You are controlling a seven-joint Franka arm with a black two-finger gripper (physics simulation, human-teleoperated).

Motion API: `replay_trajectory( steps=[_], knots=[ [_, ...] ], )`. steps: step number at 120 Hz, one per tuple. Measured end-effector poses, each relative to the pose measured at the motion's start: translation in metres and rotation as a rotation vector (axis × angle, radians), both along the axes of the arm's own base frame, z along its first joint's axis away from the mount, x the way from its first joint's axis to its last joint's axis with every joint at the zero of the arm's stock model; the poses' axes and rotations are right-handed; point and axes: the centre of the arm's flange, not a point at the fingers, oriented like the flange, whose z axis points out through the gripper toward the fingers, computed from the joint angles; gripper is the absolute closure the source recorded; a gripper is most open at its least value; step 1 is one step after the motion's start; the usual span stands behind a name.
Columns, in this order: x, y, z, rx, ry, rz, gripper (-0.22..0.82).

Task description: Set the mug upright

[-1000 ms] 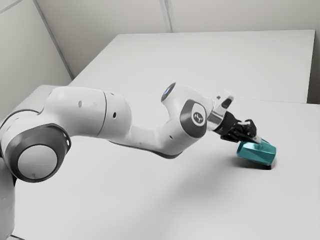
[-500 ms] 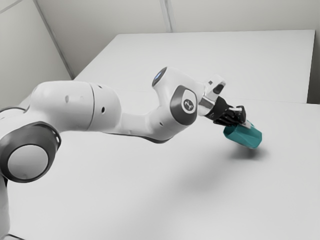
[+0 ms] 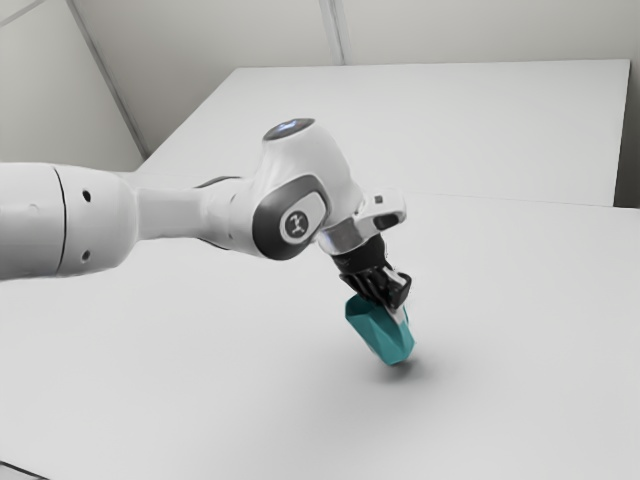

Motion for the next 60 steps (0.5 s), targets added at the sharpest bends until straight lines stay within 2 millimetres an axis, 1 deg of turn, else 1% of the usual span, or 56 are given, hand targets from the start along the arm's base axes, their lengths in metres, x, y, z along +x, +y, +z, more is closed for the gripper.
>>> replay_trajectory(
  steps=[7, 18, 38, 44, 60],
  knots=[
    [-0.005, 0.018, 0.0, 0.067, 0.037, 0.016, 0.78],
    [-0.016, 0.048, -0.01, 0.157, 0.109, 0.067, 0.78],
    [-0.027, 0.099, -0.008, 0.285, 0.158, 0.175, 0.78],
    [-0.029, 0.106, -0.007, 0.323, 0.156, 0.192, 0.78],
    [-0.025, 0.115, -0.012, 0.402, 0.12, 0.213, 0.78]
  ],
)
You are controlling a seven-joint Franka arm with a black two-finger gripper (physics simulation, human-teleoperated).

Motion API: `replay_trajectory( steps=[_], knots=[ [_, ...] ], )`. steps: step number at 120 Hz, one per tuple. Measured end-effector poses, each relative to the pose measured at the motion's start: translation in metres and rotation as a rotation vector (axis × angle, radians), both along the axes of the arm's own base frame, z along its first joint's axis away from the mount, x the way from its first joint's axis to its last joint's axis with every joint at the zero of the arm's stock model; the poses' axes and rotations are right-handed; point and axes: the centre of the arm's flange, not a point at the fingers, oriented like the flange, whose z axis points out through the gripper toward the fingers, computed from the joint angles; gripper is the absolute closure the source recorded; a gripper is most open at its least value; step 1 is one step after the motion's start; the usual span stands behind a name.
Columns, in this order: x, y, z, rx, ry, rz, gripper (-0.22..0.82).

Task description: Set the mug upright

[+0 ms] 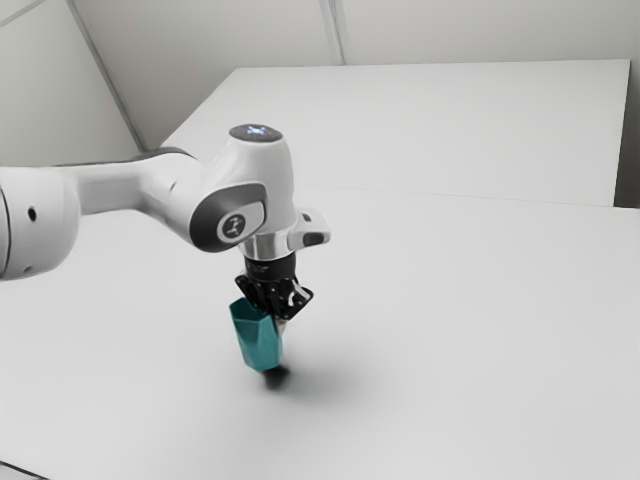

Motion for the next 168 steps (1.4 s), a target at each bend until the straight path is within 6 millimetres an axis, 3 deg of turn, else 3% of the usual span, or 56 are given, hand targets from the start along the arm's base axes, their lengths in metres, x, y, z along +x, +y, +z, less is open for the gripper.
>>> replay_trajectory(
  steps=[42, 71, 109, 142, 168],
  knots=[
    [0.031, 0.032, -0.01, 0.084, -0.13, 0.074, 0.79],
    [0.042, 0.051, -0.027, 0.092, -0.14, 0.152, 0.79],
    [0.042, 0.029, -0.04, 0.091, -0.138, 0.155, 0.78],
    [0.052, 0.03, -0.03, 0.085, -0.145, 0.185, 0.38],
    [0.06, 0.028, -0.009, 0.077, -0.174, 0.197, 0.22]
  ],
)
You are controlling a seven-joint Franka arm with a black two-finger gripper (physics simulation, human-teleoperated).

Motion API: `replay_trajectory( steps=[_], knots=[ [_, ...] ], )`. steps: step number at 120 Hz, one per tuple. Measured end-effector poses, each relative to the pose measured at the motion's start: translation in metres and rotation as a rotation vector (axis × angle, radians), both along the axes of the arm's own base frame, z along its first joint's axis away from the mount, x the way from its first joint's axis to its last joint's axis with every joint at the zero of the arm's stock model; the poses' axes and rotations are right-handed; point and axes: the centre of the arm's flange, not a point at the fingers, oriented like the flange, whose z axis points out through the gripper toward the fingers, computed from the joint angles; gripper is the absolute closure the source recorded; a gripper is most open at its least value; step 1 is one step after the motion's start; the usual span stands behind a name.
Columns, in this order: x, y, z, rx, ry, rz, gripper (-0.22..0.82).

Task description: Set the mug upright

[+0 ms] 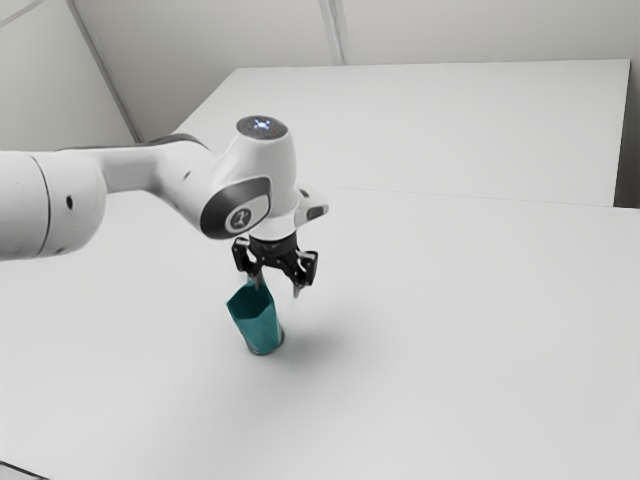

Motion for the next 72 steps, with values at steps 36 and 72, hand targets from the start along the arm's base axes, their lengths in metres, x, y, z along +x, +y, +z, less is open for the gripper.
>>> replay_trajectory(
  steps=[36, 72],
  knots=[
    [0.032, -0.005, 0.151, -0.147, -0.115, 0.005, 0.1],
    [0.039, 0.061, 0.228, -0.186, -0.111, -0.099, 0.02]
  ],
)
